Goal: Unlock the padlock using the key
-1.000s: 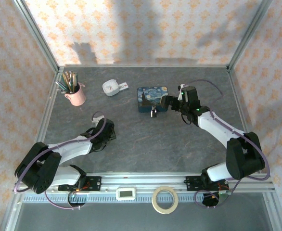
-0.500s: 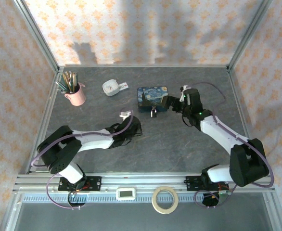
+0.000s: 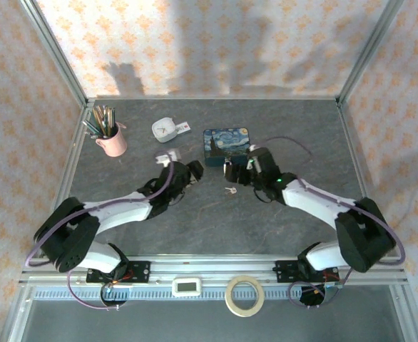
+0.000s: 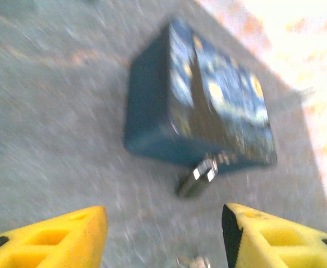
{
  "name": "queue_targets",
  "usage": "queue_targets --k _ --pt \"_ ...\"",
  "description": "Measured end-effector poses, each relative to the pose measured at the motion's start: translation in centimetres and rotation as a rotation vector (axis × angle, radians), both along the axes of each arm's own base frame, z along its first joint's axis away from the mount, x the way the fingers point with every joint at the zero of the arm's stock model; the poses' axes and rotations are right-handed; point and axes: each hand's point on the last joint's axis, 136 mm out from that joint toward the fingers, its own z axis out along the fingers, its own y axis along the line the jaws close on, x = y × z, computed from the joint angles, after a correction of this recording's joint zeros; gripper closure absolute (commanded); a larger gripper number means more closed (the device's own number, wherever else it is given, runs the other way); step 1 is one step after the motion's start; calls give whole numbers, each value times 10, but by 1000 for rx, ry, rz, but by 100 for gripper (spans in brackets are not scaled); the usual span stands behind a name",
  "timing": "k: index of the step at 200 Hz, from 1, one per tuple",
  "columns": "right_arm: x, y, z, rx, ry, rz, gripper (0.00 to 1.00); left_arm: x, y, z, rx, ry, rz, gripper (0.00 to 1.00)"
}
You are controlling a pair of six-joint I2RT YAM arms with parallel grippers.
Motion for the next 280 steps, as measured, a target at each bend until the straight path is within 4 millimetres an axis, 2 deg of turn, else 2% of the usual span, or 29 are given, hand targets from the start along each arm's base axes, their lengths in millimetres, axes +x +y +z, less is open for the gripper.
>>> queue_targets --k 7,24,47,73,95,115,135,153,166,205,243,264,280 --pt "-6 7 -11 -31 30 15 29 5 15 3 -10 -16 38 42" --pt "-15 16 -33 -118 82 27 32 6 33 4 -15 -33 76 41" --pt "-17 19 -54 -238 113 17 40 3 37 4 -14 -44 82 41" --pt "-8 8 -67 -359 115 -20 49 1 38 0 -6 -42 78 41" --pt "-4 2 -70 -417 106 -31 56 -3 40 -7 -2 -34 76 41" --pt "-5 -1 -75 -439 114 -28 57 -6 41 -12 -3 -24 72 41" --pt "-7 -2 -81 -451 130 -20 58 -6 40 -11 -10 -29 66 41" --pt "-8 -2 -84 -450 132 -20 64 -5 39 -10 -15 -36 65 41" --pt "-8 -4 -85 -452 129 -28 71 -5 39 -9 -17 -37 63 40" --pt "-4 -7 -84 -451 97 -46 100 -5 36 -7 -27 -43 55 40" --pt "-4 5 -81 -353 74 7 100 -4 29 -1 -81 -55 34 40" --pt "-10 4 -79 -272 91 46 100 -5 23 4 -153 -78 17 42" --pt "-12 3 -74 -203 101 62 100 -8 17 -1 -213 -75 1 43"
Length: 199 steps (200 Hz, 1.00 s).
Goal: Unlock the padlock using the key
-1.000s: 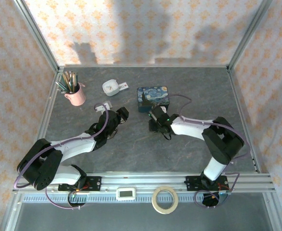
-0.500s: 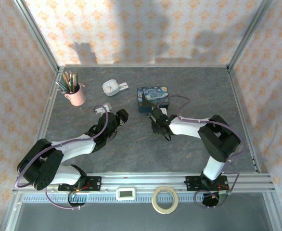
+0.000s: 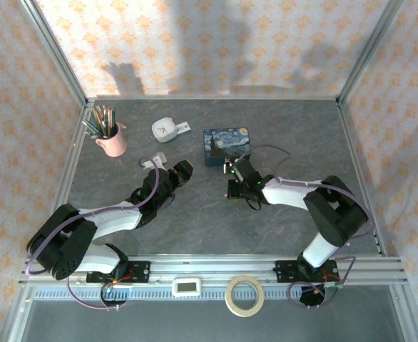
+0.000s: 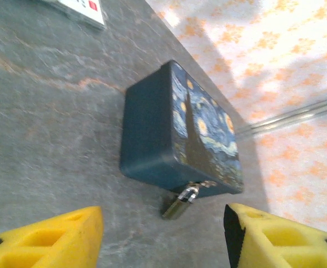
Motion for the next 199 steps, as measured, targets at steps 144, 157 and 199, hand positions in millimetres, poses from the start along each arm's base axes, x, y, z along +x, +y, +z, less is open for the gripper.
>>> queue_targets --k 144,157,199 --pt "18 28 63 376 -32 -163 100 -12 -87 -13 -276 35 -214 48" --pt "20 26 64 379 -39 -200 100 -13 -91 -10 -289 35 -220 50" --pt "22 31 69 399 -79 -265 100 -17 -112 -11 -325 54 -252 55"
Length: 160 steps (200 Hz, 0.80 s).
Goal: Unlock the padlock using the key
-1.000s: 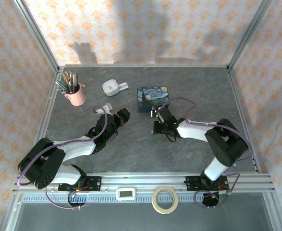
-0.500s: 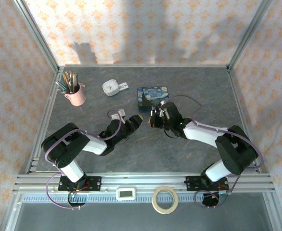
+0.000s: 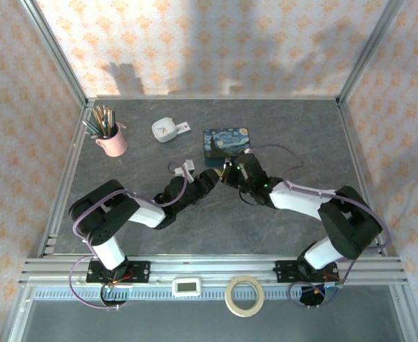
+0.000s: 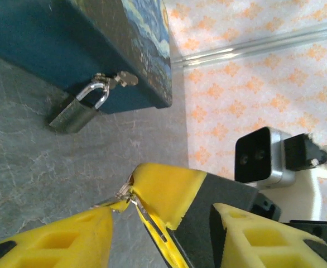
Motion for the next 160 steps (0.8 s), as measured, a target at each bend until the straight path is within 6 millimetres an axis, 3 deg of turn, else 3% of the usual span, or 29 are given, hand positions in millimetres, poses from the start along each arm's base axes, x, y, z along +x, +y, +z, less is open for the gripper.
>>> queue_targets --k 67,87,112,146,154,160 --pt "3 1 4 7 -33 -36 100 3 -4 2 -36 12 6 72" --pt "4 1 5 9 -42 -42 100 5 -6 6 -46 7 7 81" --pt "5 -1 4 6 -53 -57 100 8 -7 7 -49 6 11 100" --pt "5 -4 1 2 -56 -64 100 8 -8 4 -42 12 10 100" --pt "4 -4 2 2 -56 -64 91 8 -8 4 -42 12 10 100" --pt "4 -4 3 1 -61 -61 80 8 -7 4 -41 11 10 100"
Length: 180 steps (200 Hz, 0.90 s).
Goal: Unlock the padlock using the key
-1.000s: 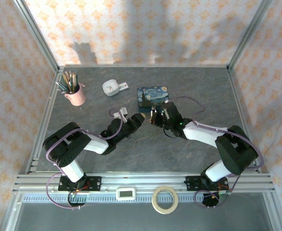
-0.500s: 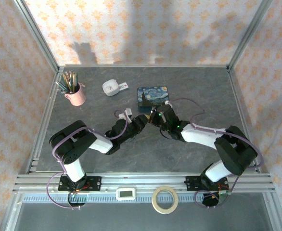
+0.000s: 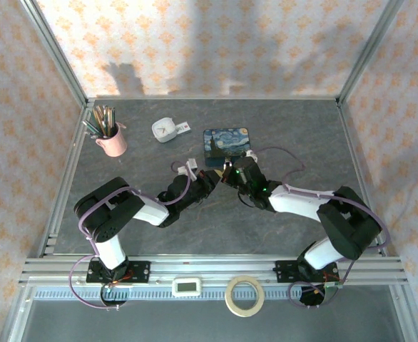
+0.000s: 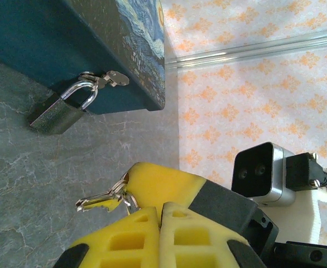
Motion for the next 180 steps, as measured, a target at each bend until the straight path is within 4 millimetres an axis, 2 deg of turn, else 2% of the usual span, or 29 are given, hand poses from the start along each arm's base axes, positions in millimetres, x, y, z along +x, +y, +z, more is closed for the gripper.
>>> queue_targets --k 19,26,33,49,81,99,116,144,180 --pt "0 -8 1 -33 -8 -8 40 3 3 6 -6 -18 7 100" --pt "2 -12 1 -48 -10 -12 33 5 6 9 -5 -31 9 100" --pt "3 -17 2 -65 -15 -13 30 6 8 13 -5 -43 5 100" --pt "6 -23 16 -74 -43 7 30 12 15 16 13 -68 -7 100" --pt "18 -33 69 -34 -171 110 32 23 32 12 96 -100 -84 100" --pt "22 -41 88 -27 -232 181 37 27 31 19 152 -140 -163 100" --pt "17 -37 93 -3 -250 277 42 24 21 33 209 -202 -262 100" --pt "-2 -19 97 62 -263 465 50 11 8 59 293 -332 -398 100" --pt "-20 -2 99 136 -265 614 59 -5 8 72 373 -438 -491 100"
